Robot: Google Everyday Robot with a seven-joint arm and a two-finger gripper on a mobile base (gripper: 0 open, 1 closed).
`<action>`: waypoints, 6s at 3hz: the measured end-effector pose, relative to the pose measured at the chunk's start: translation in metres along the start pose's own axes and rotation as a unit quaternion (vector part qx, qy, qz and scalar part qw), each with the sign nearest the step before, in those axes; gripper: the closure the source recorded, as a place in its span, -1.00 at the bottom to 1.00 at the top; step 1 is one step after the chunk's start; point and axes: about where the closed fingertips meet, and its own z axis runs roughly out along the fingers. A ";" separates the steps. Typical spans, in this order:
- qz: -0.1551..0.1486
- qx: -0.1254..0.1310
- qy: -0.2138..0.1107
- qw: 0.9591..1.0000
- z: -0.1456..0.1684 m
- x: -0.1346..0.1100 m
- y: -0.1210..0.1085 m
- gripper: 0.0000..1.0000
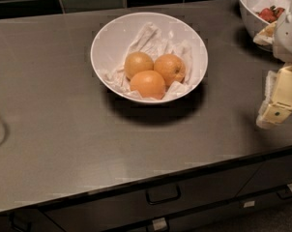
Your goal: Pick orange from white bowl
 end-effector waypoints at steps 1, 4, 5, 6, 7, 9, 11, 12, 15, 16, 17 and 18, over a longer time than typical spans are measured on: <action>0.000 0.000 0.000 1.000 0.000 0.000 0.000 -1.00; -0.124 -0.010 -0.026 0.992 0.015 -0.071 -0.040 -1.00; -0.181 -0.018 -0.055 0.982 0.028 -0.104 -0.057 -1.00; -0.184 -0.013 -0.060 0.981 0.029 -0.107 -0.063 -1.00; -0.201 -0.030 -0.055 0.978 0.044 -0.118 -0.083 -1.00; -0.229 -0.068 -0.075 0.968 0.084 -0.146 -0.113 -1.00; -0.241 -0.091 -0.085 0.962 0.111 -0.158 -0.117 -0.96; -0.241 -0.091 -0.085 0.962 0.111 -0.158 -0.117 -0.94; -0.239 -0.116 -0.081 0.961 0.131 -0.156 -0.108 -0.68; -0.239 -0.121 -0.081 0.960 0.134 -0.155 -0.107 -0.68; -0.239 -0.121 -0.081 0.960 0.134 -0.155 -0.107 -1.00; -0.239 -0.120 -0.081 0.960 0.134 -0.155 -0.107 -1.00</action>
Offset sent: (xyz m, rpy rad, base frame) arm 0.0133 0.0074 0.0045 -0.0081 -0.0218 0.0364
